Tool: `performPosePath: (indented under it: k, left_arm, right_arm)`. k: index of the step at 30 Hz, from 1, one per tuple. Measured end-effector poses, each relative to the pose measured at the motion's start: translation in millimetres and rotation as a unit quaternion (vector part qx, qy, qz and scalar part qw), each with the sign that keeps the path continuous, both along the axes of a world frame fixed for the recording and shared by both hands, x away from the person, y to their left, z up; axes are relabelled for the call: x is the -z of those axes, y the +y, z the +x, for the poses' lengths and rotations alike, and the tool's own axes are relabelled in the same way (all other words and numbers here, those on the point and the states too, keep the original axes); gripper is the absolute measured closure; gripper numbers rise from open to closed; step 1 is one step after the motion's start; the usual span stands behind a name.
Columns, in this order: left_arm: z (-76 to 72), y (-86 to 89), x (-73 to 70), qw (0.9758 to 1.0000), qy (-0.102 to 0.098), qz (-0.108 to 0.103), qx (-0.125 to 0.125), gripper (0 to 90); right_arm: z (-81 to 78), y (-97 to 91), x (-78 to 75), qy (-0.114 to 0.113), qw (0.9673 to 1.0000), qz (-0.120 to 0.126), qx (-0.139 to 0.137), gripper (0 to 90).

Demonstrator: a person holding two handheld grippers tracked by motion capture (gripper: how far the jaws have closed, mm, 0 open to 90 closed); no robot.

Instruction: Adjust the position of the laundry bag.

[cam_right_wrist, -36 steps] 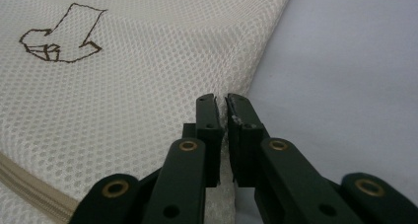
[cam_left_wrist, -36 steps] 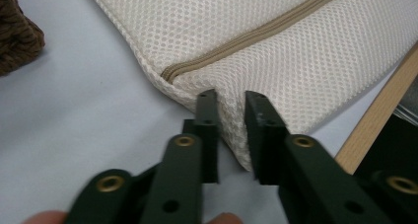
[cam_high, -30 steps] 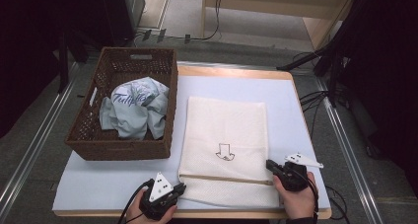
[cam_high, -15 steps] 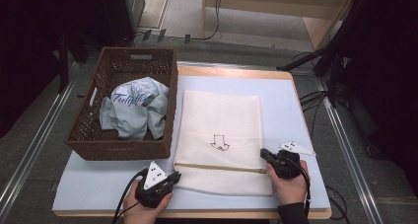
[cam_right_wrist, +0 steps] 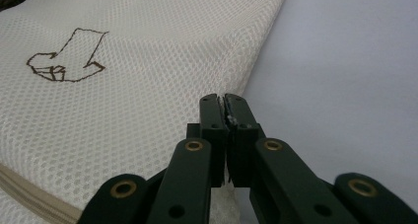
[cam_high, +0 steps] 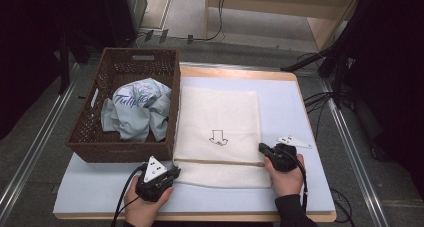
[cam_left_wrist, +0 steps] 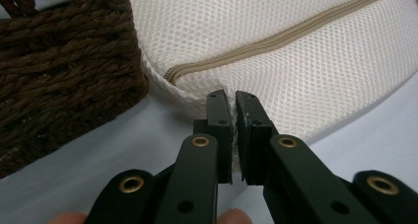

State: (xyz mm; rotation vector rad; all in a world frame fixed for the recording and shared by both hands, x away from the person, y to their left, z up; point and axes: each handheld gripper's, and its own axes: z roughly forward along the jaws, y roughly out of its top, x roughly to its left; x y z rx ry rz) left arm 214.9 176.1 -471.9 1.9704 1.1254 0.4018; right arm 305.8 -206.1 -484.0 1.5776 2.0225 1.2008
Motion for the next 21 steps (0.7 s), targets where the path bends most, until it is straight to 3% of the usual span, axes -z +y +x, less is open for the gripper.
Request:
performPosePath:
  k: [2, 6, 8, 13, 17, 21]
  left_arm:
    - [-0.3, 0.8, 0.1, 1.0, 0.002, -0.004, 0.0, 84.3]
    - [-2.8, 5.2, -1.3, 0.9995, -0.002, -0.029, 0.012, 71.8]
    - [-5.9, 7.1, -1.7, 0.9991, -0.008, -0.036, 0.019, 66.3]
    - [-13.1, 10.1, -1.1, 0.9986, -0.02, -0.044, 0.023, 59.4]
    - [-22.9, 9.0, -2.2, 0.9977, -0.04, -0.041, 0.036, 58.0]
    - [-26.4, 6.6, -3.0, 0.9972, -0.045, -0.041, 0.045, 58.1]
  right_arm:
    - [0.4, -0.4, 1.6, -0.004, 1.0, -0.004, -0.006, 86.3]
    - [-3.0, -5.3, -1.5, -0.018, 0.9997, 0.017, -0.009, 60.7]
    - [-8.1, -9.2, -5.7, -0.025, 0.9994, 0.02, -0.009, 54.6]
    - [-28.4, -19.5, -15.2, -0.043, 0.999, 0.016, -0.003, 50.1]
    - [-45.5, -25.0, -18.5, -0.06, 0.998, 0.017, -0.007, 48.1]
    - [-57.6, -28.7, -17.1, -0.065, 0.9974, 0.024, -0.015, 48.4]
